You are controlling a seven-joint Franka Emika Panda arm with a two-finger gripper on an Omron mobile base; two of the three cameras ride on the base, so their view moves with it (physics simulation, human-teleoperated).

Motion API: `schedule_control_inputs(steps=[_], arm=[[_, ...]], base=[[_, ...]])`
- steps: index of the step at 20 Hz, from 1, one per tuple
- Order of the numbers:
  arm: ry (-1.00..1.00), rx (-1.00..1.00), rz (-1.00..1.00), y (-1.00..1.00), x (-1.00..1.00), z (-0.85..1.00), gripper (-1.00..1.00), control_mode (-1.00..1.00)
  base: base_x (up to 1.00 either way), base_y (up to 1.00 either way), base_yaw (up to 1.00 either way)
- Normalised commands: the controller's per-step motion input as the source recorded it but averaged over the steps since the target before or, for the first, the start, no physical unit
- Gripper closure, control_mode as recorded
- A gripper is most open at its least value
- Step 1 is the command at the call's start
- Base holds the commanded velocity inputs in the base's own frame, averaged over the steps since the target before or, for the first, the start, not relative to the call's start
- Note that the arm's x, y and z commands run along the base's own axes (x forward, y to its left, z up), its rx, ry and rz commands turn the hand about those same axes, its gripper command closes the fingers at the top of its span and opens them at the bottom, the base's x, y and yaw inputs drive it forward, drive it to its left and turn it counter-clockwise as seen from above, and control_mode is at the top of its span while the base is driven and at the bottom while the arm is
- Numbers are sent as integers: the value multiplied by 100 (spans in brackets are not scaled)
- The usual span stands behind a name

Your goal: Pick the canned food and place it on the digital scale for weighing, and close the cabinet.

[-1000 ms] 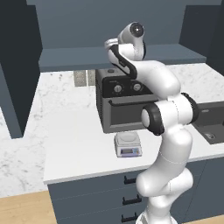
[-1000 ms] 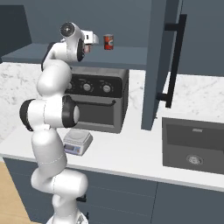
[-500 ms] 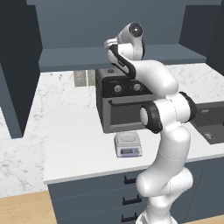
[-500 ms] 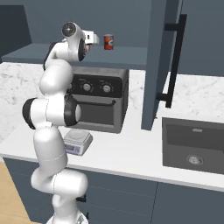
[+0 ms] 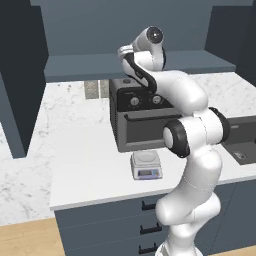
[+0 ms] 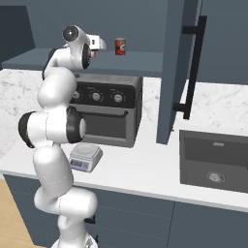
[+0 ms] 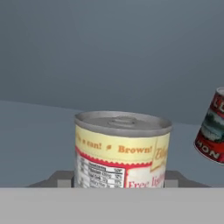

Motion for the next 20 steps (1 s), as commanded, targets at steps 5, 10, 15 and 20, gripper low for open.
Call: schedule_control_inputs(steps=[5, 10, 15, 20], arm=[[-21, 11, 0, 12, -100, -17, 100, -100], [-26, 3, 0, 2, -100, -2, 100, -100], [-11, 5, 0, 0, -100, 12, 100, -100], [-8, 9, 0, 0, -100, 36, 100, -100]], base=[[0, 0, 0], [0, 0, 0], [0, 0, 0], [0, 0, 0]])
